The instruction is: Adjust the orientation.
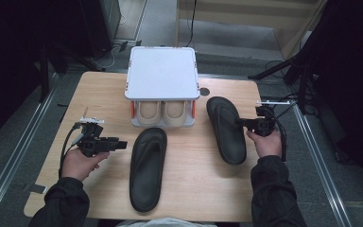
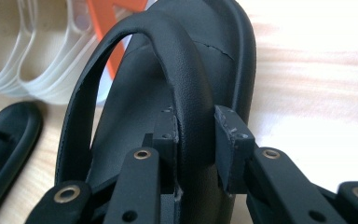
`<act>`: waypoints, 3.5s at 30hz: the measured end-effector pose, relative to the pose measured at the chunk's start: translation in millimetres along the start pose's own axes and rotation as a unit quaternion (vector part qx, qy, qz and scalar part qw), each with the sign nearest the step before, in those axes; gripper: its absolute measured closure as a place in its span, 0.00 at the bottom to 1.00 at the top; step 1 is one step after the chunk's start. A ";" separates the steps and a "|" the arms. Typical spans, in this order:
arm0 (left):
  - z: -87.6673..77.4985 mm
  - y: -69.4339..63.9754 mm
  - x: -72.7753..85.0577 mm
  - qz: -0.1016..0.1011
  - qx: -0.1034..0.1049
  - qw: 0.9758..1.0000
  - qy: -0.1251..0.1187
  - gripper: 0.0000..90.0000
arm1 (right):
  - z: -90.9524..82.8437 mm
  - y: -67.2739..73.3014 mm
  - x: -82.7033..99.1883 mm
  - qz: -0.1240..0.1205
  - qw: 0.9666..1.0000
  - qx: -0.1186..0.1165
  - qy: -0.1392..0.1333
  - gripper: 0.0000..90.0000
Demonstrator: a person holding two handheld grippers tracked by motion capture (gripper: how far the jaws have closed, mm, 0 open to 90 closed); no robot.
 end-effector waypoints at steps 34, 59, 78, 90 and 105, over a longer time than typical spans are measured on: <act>26.7 -6.4 -10.6 0.055 0.034 0.998 0.021 0.99 | 12.3 90.8 88.0 -0.049 0.995 -0.062 0.058 0.81; 49.1 -1.8 -2.2 0.070 0.016 0.995 0.064 1.00 | 49.3 112.7 107.7 -0.062 0.992 -0.070 0.082 0.80; 47.2 -23.3 10.6 0.102 0.025 0.991 0.087 1.00 | 52.7 115.5 109.1 -0.069 0.991 -0.076 0.080 0.78; 45.0 -31.2 11.2 0.094 0.046 0.991 0.083 0.93 | 53.3 116.4 108.9 -0.071 0.991 -0.080 0.076 0.74; 23.5 -27.3 -1.5 0.071 0.053 0.995 0.038 0.67 | 19.3 137.8 92.4 -0.115 0.990 -0.084 0.005 0.66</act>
Point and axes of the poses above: each handheld gripper's, and its own axes: z roughly forward along the jaws, x roughly out of its underside, y roughly to its left, the point moved 7 cm from there along z, roughly forward along the jaws, and after that the axes turned 7 degrees about -x, right-handed, at the moved point
